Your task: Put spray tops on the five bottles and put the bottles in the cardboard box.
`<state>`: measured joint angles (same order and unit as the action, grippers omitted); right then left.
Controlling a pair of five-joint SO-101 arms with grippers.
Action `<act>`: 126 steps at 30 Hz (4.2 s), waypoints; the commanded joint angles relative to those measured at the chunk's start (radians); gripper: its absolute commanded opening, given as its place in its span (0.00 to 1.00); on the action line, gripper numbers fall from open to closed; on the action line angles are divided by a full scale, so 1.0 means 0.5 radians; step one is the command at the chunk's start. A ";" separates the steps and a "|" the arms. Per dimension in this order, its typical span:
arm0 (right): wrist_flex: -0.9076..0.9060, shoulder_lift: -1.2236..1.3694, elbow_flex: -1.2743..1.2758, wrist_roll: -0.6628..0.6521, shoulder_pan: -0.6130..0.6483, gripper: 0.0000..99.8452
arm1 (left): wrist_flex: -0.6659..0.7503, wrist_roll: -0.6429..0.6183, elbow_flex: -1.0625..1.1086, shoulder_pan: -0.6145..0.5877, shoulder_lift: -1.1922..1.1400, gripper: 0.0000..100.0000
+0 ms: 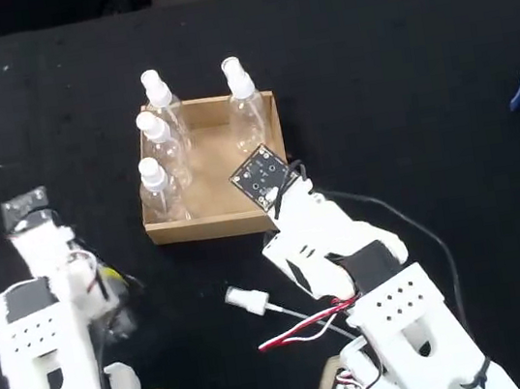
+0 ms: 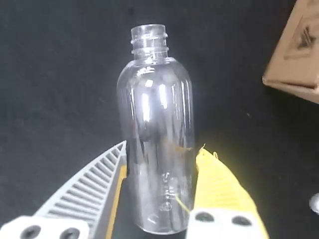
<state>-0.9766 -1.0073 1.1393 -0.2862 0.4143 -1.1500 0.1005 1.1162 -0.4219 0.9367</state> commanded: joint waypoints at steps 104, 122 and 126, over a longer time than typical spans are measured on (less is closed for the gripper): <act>0.006 0.904 -0.084 -0.138 0.795 0.24 | -0.470 1.267 -1.137 -1.315 -0.635 0.03; 0.120 1.195 -0.210 0.068 0.789 0.01 | -0.694 1.267 -1.333 -1.309 -0.399 0.03; -0.092 0.882 -0.219 0.068 0.779 0.01 | -0.749 1.270 -1.346 -1.312 -0.399 0.03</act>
<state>-0.9429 -0.4335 1.0717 -0.2616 0.8178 -1.4983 0.7388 0.4994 -1.0894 0.7035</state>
